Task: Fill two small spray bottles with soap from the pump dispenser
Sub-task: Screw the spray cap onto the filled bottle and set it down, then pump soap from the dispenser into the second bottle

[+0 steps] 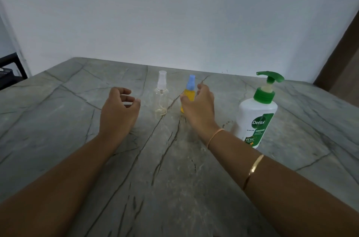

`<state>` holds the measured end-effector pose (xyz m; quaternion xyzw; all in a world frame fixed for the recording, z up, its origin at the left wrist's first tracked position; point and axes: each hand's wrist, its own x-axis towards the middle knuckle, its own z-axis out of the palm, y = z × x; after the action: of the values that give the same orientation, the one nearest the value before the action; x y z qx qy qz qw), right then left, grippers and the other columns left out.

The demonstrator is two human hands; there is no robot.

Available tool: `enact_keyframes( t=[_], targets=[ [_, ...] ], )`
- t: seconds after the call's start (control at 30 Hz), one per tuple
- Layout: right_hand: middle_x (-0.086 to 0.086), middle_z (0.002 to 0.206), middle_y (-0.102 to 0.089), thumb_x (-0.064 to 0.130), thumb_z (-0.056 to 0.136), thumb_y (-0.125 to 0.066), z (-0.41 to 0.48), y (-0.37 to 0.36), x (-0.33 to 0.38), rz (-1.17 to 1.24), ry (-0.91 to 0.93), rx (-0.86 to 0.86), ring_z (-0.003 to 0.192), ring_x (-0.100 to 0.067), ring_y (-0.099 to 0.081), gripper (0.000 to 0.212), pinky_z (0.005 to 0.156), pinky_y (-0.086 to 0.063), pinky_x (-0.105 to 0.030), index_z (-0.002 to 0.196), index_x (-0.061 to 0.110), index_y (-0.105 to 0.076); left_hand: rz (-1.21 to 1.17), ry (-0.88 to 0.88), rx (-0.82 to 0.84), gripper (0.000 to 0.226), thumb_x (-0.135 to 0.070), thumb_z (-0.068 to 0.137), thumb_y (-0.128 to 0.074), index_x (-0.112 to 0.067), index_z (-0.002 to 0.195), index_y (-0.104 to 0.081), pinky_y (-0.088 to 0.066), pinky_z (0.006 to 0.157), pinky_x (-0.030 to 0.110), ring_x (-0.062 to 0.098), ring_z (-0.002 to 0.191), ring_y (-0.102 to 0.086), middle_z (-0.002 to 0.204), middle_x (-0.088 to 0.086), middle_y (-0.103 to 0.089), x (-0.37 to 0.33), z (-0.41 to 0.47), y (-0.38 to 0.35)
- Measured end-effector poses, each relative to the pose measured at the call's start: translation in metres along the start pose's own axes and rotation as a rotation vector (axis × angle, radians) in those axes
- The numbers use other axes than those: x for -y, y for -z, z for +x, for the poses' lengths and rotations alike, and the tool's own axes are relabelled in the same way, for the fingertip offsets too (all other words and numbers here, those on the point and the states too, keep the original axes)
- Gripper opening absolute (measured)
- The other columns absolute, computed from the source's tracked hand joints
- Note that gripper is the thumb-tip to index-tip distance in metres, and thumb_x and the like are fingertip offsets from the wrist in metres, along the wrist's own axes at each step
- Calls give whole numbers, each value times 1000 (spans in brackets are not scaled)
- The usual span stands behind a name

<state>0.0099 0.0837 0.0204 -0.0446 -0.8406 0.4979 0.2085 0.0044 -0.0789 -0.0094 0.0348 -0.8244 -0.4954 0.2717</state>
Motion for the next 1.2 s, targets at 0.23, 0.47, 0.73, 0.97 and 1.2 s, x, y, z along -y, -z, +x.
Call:
enact_keyframes(
  t=[0.23,0.47,0.73,0.97,1.2],
  targets=[
    [-8,133,-40,12,87,-58,-32,-31,13,100,13,98,113,-17,-45,61,90,-36,-21,141,9,-30,13,-11,-32,31,-24,87,-59,-13,114,-47,-34,57,13,10,83,-54,100,-4,-55,0,-1,-2],
    [-14,137,-39,11,84,-63,-4,-67,20,125,-76,-21,120,-27,-47,71,98,-43,-30,144,6,-25,-4,-31,-40,30,-22,87,-59,-13,114,-47,-38,61,16,12,86,-55,107,2,-59,0,-4,-1],
    [-7,128,-56,20,86,-66,13,-73,12,60,-81,18,116,-21,-54,51,84,-38,-19,131,8,-46,8,-57,11,30,-22,88,-59,-17,114,-46,-35,59,11,8,84,-53,102,-6,-53,2,-3,-5],
    [-6,120,-60,22,79,-74,11,-54,5,55,-26,127,109,-18,-57,55,88,-44,-26,126,6,-52,-7,-60,44,30,-24,88,-59,-17,114,-46,-35,59,11,7,84,-52,103,-8,-52,3,-3,-7],
    [-5,100,-66,17,73,-79,-1,-16,5,106,60,300,95,-18,-64,46,86,-52,-28,112,3,-60,-51,-88,304,37,-16,88,-59,-19,121,-44,-37,62,7,5,92,-53,111,-9,-51,-4,-8,-8]
  ],
)
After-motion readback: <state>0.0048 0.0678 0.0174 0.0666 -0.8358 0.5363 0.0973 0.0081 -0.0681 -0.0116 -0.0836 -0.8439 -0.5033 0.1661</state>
